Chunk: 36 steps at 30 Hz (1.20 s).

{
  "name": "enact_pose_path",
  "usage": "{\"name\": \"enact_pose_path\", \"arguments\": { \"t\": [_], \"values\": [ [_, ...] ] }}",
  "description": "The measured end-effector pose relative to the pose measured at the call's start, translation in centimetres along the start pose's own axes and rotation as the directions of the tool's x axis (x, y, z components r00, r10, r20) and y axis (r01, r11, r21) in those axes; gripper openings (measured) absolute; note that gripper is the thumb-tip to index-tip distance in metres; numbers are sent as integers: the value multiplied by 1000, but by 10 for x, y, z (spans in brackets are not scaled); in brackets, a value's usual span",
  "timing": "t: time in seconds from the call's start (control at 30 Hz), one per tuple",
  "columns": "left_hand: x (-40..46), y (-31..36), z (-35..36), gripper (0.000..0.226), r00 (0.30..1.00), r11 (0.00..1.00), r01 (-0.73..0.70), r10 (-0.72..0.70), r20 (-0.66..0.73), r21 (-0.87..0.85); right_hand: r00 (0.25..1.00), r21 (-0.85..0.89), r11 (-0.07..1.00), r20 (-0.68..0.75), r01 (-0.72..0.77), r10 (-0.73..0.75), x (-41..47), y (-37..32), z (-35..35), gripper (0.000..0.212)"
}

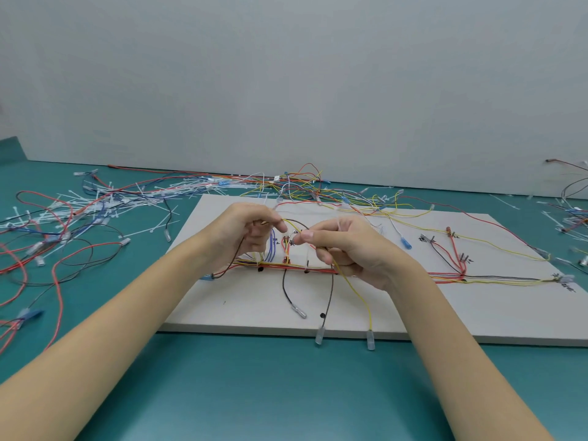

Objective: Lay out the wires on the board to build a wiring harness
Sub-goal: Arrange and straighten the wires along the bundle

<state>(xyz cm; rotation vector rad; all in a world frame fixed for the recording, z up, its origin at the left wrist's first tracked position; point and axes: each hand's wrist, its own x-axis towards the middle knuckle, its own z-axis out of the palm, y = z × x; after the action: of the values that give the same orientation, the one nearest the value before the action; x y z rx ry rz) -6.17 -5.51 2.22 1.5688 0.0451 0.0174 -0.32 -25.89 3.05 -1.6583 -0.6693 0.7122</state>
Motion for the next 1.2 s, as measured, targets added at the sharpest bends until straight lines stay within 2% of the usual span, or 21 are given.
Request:
{"name": "enact_pose_path", "arguments": {
  "t": [0.03, 0.13, 0.27, 0.37, 0.47, 0.67, 0.87, 1.07, 1.13, 1.2],
  "values": [
    [0, 0, -3, 29, 1000, 1000, -4, 4, 11, 22, 1000, 2, 1000, 6, 2, -2, 0, 0, -1, 20],
    [0, 2, -11, 20, 1000, 999, -11, 10, 13, 45, 1000, -16, 1000, 11, 2, -2, -2, -1, -4, 21],
    [0, 0, -25, 19, 998, 997, 60, -61, -35, -41, 999, -5, 1000, 41, 10, -10, -4, -2, -5, 28],
    [-1, -2, -30, 20, 994, 990, 102, -105, -24, -94, 998, 55, 998, 57, 16, -19, -6, -3, -7, 31],
    [-1, -2, -34, 19, 993, 987, 115, -116, -5, -116, 997, 41, 999, 68, 31, -33, -5, -2, -10, 30],
    [3, -6, -32, 23, 981, 965, 76, -117, -152, -253, 999, -9, 999, 11, 51, -50, -2, 2, -13, 26],
    [6, -9, -36, 38, 966, 919, 92, -176, -191, -383, 999, -60, 997, -19, 45, -46, -2, 4, -17, 32],
    [4, -11, -36, 16, 961, 844, 83, -208, -181, -529, 998, -39, 998, -22, 55, -56, -4, 4, -23, 24],
    [4, -11, -36, 13, 965, 847, 82, -199, -170, -525, 999, -12, 999, -14, 52, -52, -5, 4, -27, 26],
    [3, -10, -35, 19, 973, 887, 87, -173, -151, -454, 999, -3, 999, -12, 47, -48, -5, 4, -28, 27]
  ]
}}
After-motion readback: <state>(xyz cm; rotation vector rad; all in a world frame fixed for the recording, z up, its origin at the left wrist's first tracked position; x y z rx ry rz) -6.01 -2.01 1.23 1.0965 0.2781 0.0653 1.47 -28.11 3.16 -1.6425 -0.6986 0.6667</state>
